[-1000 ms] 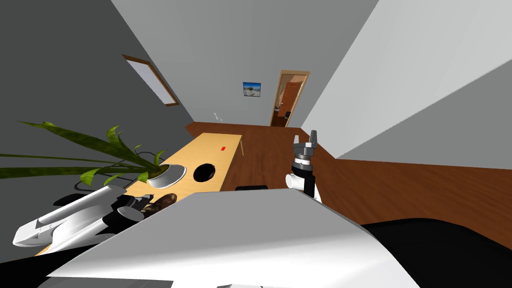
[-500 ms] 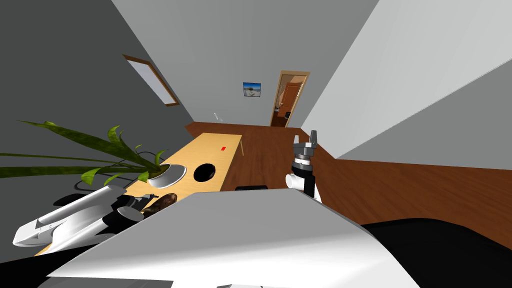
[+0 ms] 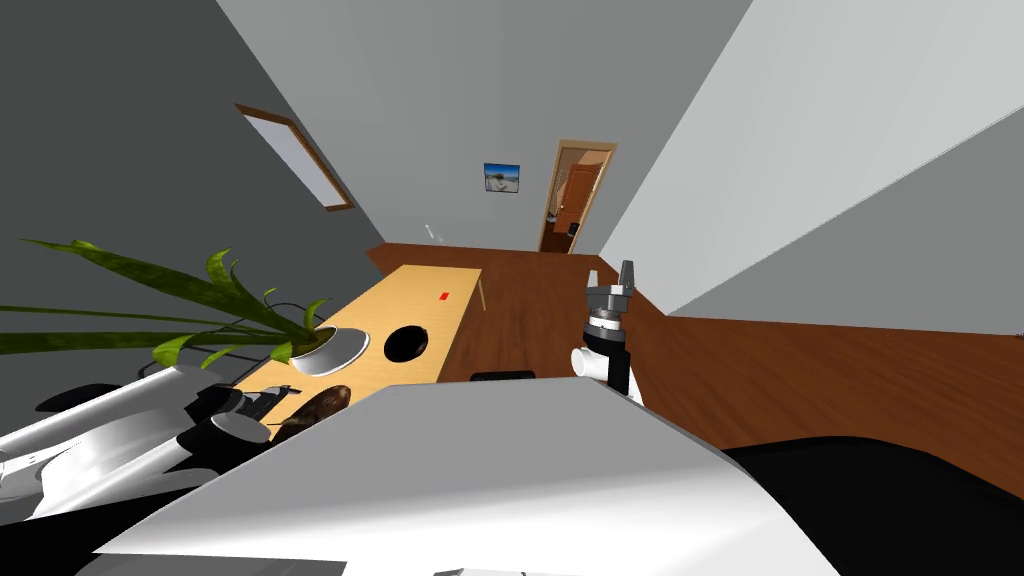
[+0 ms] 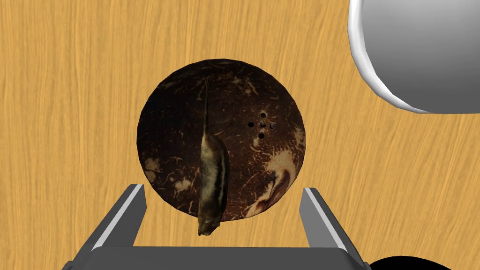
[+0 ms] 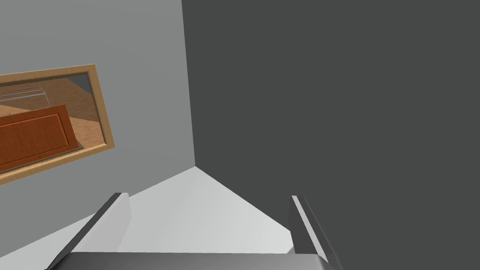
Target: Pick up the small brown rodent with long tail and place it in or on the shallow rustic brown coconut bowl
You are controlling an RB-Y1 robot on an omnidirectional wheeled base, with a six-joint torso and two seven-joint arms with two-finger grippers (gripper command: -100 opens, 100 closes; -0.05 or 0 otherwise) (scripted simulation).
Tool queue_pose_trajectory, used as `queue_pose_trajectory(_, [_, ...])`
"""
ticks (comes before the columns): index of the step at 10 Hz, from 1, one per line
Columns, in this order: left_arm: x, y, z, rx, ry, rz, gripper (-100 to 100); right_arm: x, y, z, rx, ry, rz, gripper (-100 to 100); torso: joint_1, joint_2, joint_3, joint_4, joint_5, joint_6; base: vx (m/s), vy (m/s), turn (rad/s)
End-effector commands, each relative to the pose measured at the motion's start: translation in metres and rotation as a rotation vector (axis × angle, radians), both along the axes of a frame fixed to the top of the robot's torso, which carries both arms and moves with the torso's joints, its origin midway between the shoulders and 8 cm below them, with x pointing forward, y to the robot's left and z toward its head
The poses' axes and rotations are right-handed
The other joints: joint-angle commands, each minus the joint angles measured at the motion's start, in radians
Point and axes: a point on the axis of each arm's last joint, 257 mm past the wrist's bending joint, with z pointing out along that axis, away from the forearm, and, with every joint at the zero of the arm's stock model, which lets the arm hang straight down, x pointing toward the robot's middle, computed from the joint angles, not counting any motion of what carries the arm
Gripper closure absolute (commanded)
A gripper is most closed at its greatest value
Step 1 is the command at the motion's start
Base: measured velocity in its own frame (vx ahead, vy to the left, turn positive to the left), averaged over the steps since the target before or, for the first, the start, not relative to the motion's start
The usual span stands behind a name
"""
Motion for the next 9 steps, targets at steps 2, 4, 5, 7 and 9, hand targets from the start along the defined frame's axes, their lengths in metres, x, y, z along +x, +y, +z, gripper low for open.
queue_pose_trajectory(2, [0.0051, 0.0058, 0.0186, 0.0, -0.003, 0.003, -100, 0.0, 0.0, 0.0, 0.0, 0.0, 0.0, 0, 0.0, 0.0, 0.0, 0.0, 0.0, 0.0, -0.028, -0.034, -0.02])
queue_pose_trajectory(4, [0.0041, 0.0048, 0.0155, 0.001, -0.002, 0.003, 0, 0.0, 0.0, 0.0, 0.0, 0.0, 0.0, 0, 0.002, -0.002, -0.001, 0.0, 0.001, 0.0, -0.004, -0.005, -0.001])
queue_pose_trajectory(5, [0.0041, 0.0048, 0.0154, 0.001, -0.002, 0.003, 0, 0.0, 0.0, 0.0, 0.0, 0.0, 0.0, 0, 0.003, -0.003, -0.001, -0.001, 0.001, 0.0, 0.0, 0.0, 0.0])
queue_pose_trajectory(7, [0.0041, 0.0048, 0.0154, 0.001, -0.002, 0.003, 0, 0.0, 0.0, 0.0, 0.0, 0.0, 0.0, 0, 0.003, -0.003, -0.002, -0.001, 0.001, 0.0, 0.0, 0.0, 0.0])
queue_pose_trajectory(9, [0.0041, 0.0048, 0.0154, 0.001, -0.002, 0.003, 0, 0.0, 0.0, 0.0, 0.0, 0.0, 0.0, 0, 0.003, -0.003, -0.002, -0.001, 0.001, 0.0, 0.0, 0.0, 0.0])
